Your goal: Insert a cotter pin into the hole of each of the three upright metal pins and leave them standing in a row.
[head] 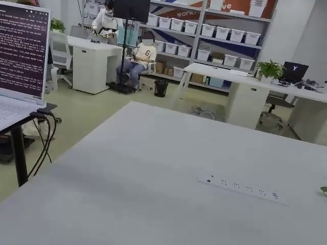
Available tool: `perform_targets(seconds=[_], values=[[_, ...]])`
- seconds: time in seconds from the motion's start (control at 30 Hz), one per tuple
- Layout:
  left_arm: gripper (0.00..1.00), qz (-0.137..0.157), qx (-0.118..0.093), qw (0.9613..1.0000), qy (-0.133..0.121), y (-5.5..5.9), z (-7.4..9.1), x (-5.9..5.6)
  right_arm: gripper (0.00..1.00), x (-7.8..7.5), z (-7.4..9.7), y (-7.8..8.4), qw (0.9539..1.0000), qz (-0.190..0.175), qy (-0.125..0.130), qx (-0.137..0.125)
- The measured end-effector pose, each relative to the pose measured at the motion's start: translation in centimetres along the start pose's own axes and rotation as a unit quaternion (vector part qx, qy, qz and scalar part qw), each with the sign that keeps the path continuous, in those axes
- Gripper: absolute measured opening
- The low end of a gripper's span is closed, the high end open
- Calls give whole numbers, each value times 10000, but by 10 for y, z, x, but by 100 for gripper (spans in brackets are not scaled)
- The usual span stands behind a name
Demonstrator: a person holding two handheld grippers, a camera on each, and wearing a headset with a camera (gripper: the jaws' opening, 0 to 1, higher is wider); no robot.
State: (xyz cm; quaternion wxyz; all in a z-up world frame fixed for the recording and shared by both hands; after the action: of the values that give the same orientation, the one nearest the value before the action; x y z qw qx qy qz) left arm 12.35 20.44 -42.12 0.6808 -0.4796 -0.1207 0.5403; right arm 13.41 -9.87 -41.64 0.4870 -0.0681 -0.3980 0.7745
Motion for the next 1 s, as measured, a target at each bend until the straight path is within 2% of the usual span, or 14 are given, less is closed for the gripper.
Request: perform_targets(seconds=[0.17, 0.43, 0.77, 1.0], values=[[99, 55, -90, 9999, -52, -5, 4, 0, 98, -3, 2, 0, 10000, -1, 75, 49], [99, 88, -22, 9999, -138, -4, 8, -3, 98, -12, 4, -4, 9997, -64, 227, 45], [99, -58, -43, 9996, -267, -8, 9, -1, 98, -14, 7, -5, 9995, -28, 312, -29], [91, -40, 46, 9996, -287, -7, 11, 0, 98, -15, 7, -8, 9995, 31, 313, -37]])
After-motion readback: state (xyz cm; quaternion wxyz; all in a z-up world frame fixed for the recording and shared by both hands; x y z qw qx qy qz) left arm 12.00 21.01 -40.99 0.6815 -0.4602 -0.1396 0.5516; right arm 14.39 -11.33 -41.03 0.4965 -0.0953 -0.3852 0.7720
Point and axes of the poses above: the centre of the closed fingertips' face, and the gripper's own axes: z roughly backward along the fingers, x roughly to its left, y roughly out of its underside, the point moved 3 cm from there along z, roughly backward along the fingers, and after that the axes turned 2 degrees about -x, right-handed, at the moved point
